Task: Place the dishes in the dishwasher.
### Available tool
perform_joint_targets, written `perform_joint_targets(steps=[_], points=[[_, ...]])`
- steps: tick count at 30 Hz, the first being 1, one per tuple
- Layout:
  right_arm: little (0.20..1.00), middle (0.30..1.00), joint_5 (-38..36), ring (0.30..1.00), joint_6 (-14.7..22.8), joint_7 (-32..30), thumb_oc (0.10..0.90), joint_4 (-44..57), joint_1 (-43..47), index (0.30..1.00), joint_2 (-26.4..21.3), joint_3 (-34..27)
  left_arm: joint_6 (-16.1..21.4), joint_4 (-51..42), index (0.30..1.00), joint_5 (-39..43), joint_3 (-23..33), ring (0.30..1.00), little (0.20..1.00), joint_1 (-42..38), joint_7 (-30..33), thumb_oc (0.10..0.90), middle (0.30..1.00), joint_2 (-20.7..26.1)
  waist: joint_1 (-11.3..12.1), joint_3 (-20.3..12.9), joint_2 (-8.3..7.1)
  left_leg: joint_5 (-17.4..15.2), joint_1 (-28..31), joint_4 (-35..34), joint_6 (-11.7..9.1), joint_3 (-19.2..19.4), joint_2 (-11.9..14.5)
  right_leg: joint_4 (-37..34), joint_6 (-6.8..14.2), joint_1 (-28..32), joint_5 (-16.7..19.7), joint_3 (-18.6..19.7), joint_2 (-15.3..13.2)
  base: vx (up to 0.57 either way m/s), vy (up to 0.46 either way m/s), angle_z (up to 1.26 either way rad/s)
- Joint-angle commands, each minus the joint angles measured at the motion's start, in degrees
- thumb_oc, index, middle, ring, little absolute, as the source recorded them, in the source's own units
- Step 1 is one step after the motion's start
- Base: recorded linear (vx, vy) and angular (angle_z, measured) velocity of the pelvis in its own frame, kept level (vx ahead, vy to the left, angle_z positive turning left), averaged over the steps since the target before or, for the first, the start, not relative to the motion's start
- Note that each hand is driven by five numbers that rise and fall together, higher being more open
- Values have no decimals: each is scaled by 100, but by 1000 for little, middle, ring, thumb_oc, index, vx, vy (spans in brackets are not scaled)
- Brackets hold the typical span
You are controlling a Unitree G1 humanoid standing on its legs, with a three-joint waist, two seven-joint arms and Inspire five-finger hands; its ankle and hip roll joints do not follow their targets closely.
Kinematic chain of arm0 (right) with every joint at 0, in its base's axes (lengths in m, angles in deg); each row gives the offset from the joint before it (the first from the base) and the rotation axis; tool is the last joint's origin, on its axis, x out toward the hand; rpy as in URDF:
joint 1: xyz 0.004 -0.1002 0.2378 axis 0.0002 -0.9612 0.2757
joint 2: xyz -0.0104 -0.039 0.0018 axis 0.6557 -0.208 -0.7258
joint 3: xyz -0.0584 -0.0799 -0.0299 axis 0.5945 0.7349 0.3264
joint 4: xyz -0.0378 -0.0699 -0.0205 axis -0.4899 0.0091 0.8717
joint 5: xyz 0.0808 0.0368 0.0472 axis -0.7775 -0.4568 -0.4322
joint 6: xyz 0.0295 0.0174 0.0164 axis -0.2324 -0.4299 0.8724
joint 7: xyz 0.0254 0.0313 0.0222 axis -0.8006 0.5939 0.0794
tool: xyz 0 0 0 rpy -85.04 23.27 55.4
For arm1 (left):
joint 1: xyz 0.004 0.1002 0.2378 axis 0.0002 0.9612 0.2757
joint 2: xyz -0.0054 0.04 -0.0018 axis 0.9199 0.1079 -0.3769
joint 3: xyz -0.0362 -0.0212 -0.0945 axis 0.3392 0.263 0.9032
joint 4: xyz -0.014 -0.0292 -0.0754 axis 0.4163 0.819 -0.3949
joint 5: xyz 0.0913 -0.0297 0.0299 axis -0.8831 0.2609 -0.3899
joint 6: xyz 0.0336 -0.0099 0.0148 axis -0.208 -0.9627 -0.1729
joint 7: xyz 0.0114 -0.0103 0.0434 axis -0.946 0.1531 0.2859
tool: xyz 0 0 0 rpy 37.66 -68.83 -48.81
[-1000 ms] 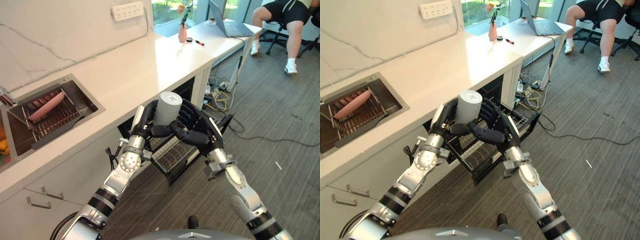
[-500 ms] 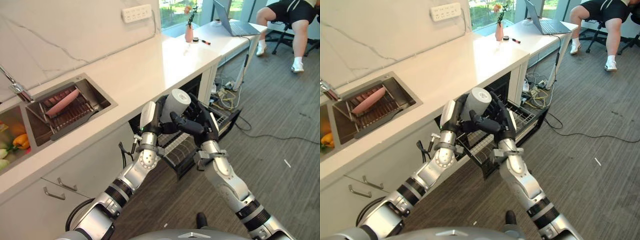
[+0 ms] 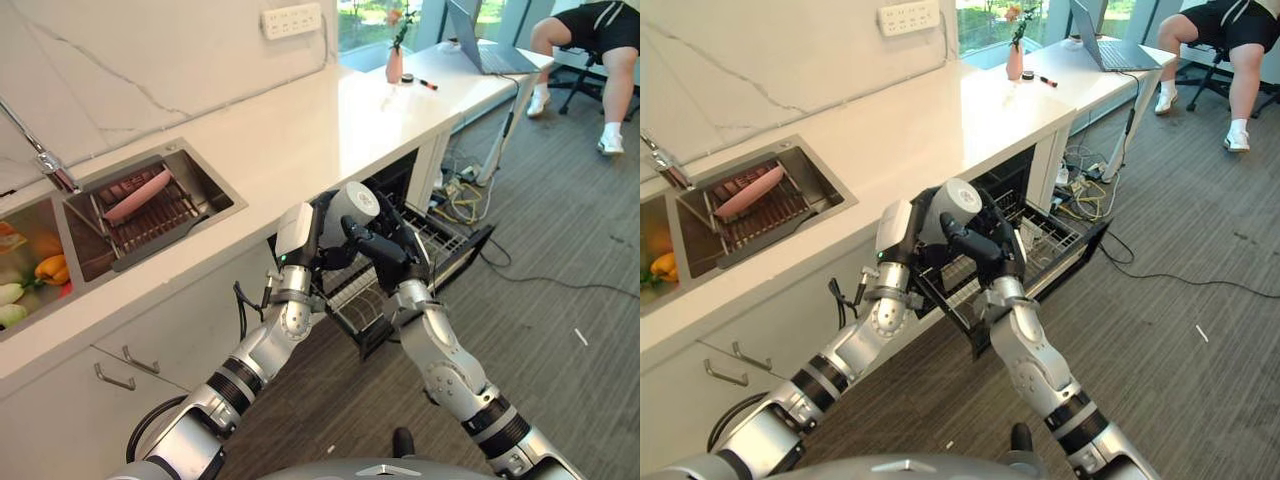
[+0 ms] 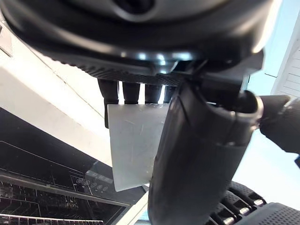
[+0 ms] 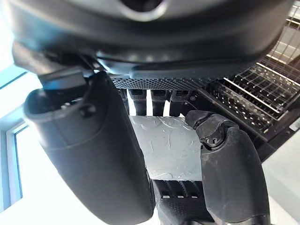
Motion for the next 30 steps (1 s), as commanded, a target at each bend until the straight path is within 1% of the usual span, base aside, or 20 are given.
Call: perform_joint_targets(steps=[1,4,8,10,12,15,19,22,27,30], points=[[900,900,63,900,636,325,800,435,1084,900,722,-33,111,148,300,-501,-130,300,300,-1238,146,400,300,63,146,-283,-565,-372,279,19,-68,-272,-130,104,195,427,-396,-141,-191,-2,11,7],[900,900,274,900,591,234,800,464,1178,900,812,1,-5,386,300,-471,-126,300,300,-1324,216,400,300,-32,168,-296,-580,-373,266,19,-56,-305,-144,113,193,434,-390,-161,-204,-5,11,5],[900,900,394,900,589,-16,800,358,1315,900,1138,182,-146,646,300,-431,-246,300,300,-1549,384,400,300,-241,188,-311,-588,-384,261,19,-28,-332,-165,126,187,427,-371,-160,-213,-2,3,1],[900,900,464,900,597,-80,800,333,1360,900,1202,217,-152,728,300,-420,-282,300,300,-1615,444,400,300,-289,191,-307,-589,-385,263,19,-24,-329,-168,131,189,425,-363,-162,-216,0,0,0],[900,900,804,900,557,-152,800,314,1469,900,1342,383,-159,872,300,-315,-411,300,300,-1867,560,400,300,-432,184,-309,-590,-389,265,19,-5,-328,-189,150,192,417,-350,-162,-220,0,0,0],[900,900,873,900,524,-111,800,273,1520,900,1389,488,-123,893,300,-259,-466,300,300,-1951,555,400,300,-495,184,-309,-587,-389,270,19,6,-317,-191,163,193,405,-341,-149,-226,0,0,0],[900,900,813,900,477,10,800,146,1549,900,1439,665,-43,890,300,-196,-626,300,300,-2030,436,400,300,-602,193,-324,-594,-403,276,19,20,-309,-196,165,192,416,-343,-145,-228,0,0,0],[900,900,663,900,522,6,800,-133,1605,900,1512,700,5,879,300,-137,-740,300,300,-2058,376,400,300,-671,208,-330,-603,-401,281,19,21,-317,-194,164,194,434,-345,-163,-234,0,0,0],[900,900,500,900,662,-319,800,-659,1784,900,1747,505,85,1022,300,103,-871,300,300,-2114,372,400,300,-869,231,-341,-593,-406,285,19,16,-347,-200,153,187,459,-355,-186,-236,0,0,0],[900,900,180,900,875,-591,800,-1250,1966,900,2082,322,114,1141,300,228,-961,300,300,-2177,432,400,300,-1031,263,-352,-579,-404,284,19,13,-391,-193,139,180,480,-362,-215,-238,-2,-2,3]])
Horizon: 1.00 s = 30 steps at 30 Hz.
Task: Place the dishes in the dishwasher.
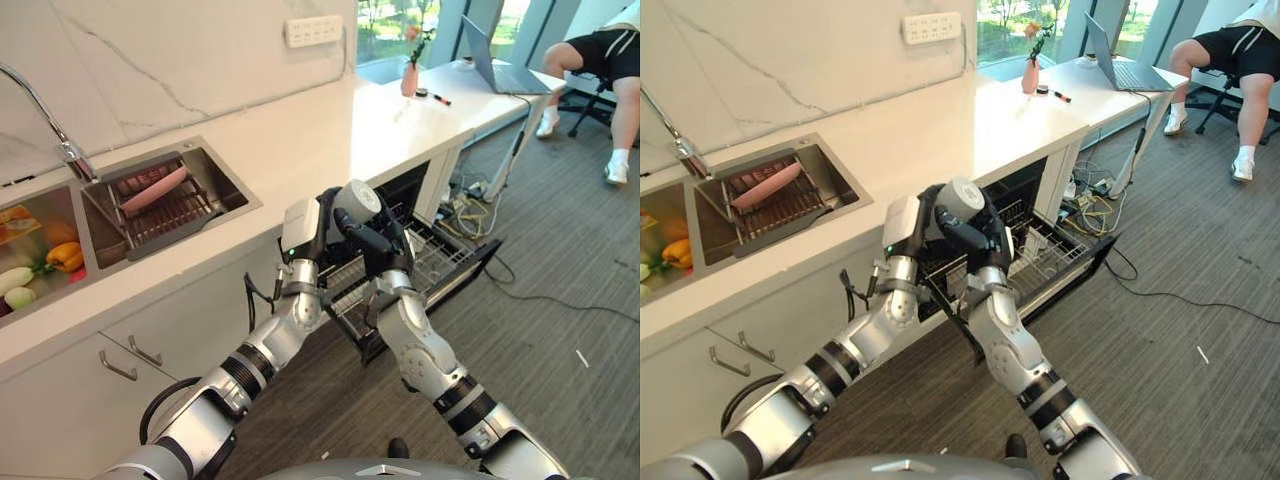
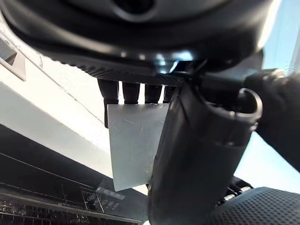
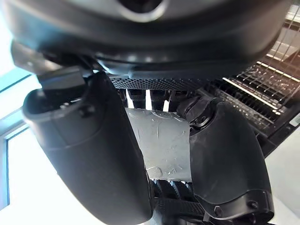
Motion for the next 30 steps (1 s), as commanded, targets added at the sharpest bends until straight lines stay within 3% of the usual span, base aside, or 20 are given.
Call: perform_joint_targets(steps=[1,7,15,23,30], points=[[900,900,-281,900,590,77,800,-89,1319,900,1216,105,573,412,300,-68,-483,300,300,-1607,118,400,300,-809,130,-273,-380,-405,238,18,13,-298,-174,133,178,378,-331,-147,-208,-3,-3,4],[900,900,-827,900,999,-370,800,-846,1726,900,1697,-427,712,504,300,291,-660,300,300,-1648,44,400,300,-1043,211,-273,-362,-391,228,18,11,-363,-159,113,171,412,-376,-214,-193,3,-1,5],[900,900,-620,900,882,-442,800,-1038,1657,900,1606,-461,795,411,300,407,-679,300,300,-1630,-88,400,300,-1007,246,-273,-373,-398,225,18,8,-408,-146,107,166,433,-395,-251,-195,5,-1,6],[900,900,-1131,900,302,658,800,-893,1499,900,1191,282,876,317,300,389,-712,300,300,-1547,-606,400,300,-934,267,-274,-450,-402,214,18,-11,-406,-146,107,152,436,-387,-252,-189,0,0,0],[900,900,-1171,900,165,1306,800,-915,1704,900,874,330,1082,151,300,511,-715,300,300,-1527,-915,400,300,-874,248,-276,-466,-401,206,18,-22,-398,-146,98,167,436,-398,-262,-185,0,0,0]])
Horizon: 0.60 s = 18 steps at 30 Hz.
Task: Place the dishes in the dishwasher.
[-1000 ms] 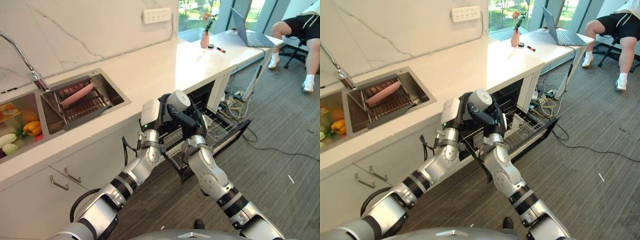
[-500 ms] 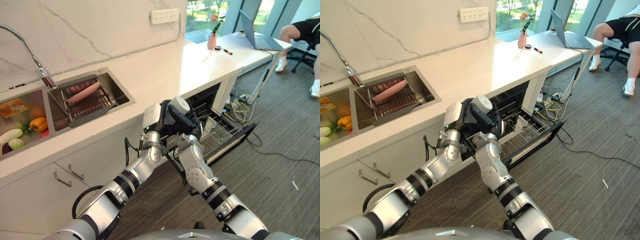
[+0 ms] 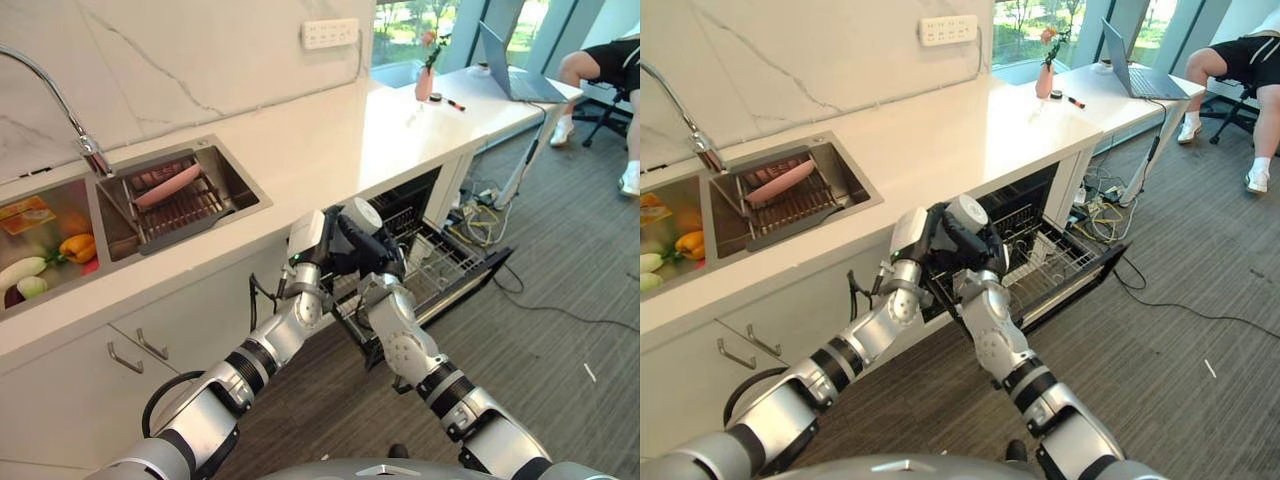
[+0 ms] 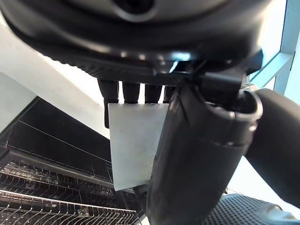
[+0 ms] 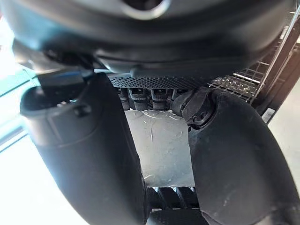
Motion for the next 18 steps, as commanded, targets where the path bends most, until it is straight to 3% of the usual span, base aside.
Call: perform_joint_targets(steps=[1,18], points=[[900,900,-64,900,96,1207,800,148,1272,900,794,298,1204,-205,300,62,-590,300,300,-1331,-302,400,300,-824,184,-247,-431,-411,220,17,-14,-226,-147,96,165,334,-358,-85,-159,0,0,0],[900,900,621,900,255,2489,800,194,1961,900,299,495,1826,-622,300,597,-813,300,300,-1172,-1057,400,300,-740,163,-252,-452,-430,220,17,-14,-207,-123,90,194,340,-402,-111,-152,0,0,0]])
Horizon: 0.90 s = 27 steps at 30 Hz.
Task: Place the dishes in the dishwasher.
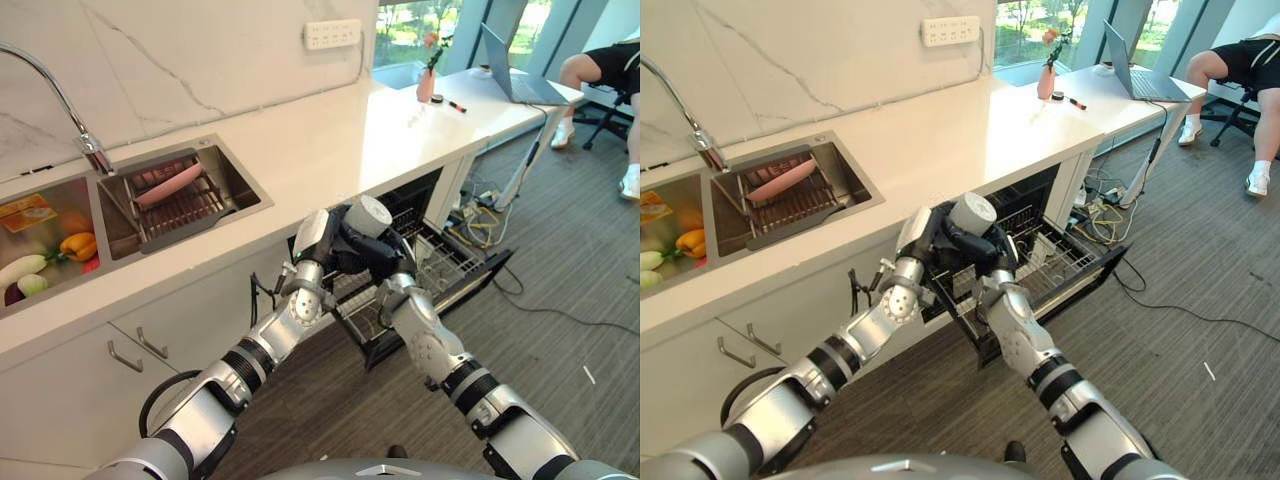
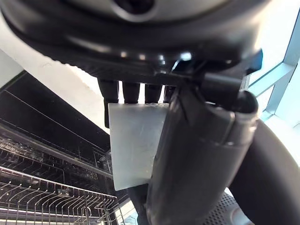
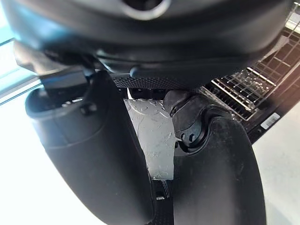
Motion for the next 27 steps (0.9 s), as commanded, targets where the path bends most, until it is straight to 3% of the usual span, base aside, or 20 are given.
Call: perform_joint_targets(steps=[1,3,4,9,20,21,22,23,27], points=[[900,900,530,900,421,1136,800,358,1950,900,984,465,1236,-548,300,-31,-942,300,300,-1171,-580,400,300,-827,148,-242,-434,-430,235,18,-14,-191,-132,95,193,342,-401,-90,-158,0,0,0],[669,669,630,669,500,1127,646,364,1984,669,1020,462,1240,-468,300,41,-922,300,300,-1178,-576,400,300,-843,135,-249,-420,-441,240,18,-14,-195,-130,96,189,354,-410,-94,-153,0,0,0],[300,300,633,300,500,1124,400,366,1983,300,1021,463,1241,-467,300,41,-922,300,300,-1178,-575,400,300,-843,134,-249,-420,-441,240,18,-14,-196,-130,96,189,355,-410,-94,-153,0,0,0],[300,300,1185,300,670,736,400,606,1866,300,1094,262,1265,-463,300,32,-874,300,300,-1169,-447,400,300,-751,117,-243,-375,-448,242,18,-3,-195,-138,105,187,369,-413,-100,-153,0,0,0],[300,300,1678,300,1108,-226,400,1292,1522,300,1439,-145,1178,-347,300,-80,-847,300,300,-1124,-28,400,300,-701,81,-235,-273,-473,267,18,23,-217,-153,109,181,405,-432,-119,-180,0,0,0],[300,300,1754,300,1138,-310,400,1358,1494,300,1430,-180,1177,-350,349,-104,-849,349,349,-1116,5,433,349,-693,78,-232,-267,-473,266,18,24,-225,-156,109,183,410,-435,-135,-184,11,1,3],[300,300,1856,300,1224,-508,400,1503,1427,300,1432,-269,1163,-367,865,-160,-846,865,865,-1100,78,776,865,-665,75,-219,-251,-468,267,18,26,-232,-158,111,187,417,-439,-157,-190,8,1,5],[300,300,1865,300,1220,-518,400,1514,1421,300,1433,-267,1162,-369,900,-161,-848,900,900,-1097,79,800,900,-665,74,-220,-252,-467,267,18,26,-235,-158,111,187,419,-439,-160,-190,4,4,5],[300,300,2248,300,1272,-918,400,1811,1309,300,1331,-530,1103,-466,900,-361,-875,900,900,-1130,98,800,900,-555,42,-197,-210,-445,241,18,12,-262,-155,113,195,420,-466,-215,-197,-10,4,9]])
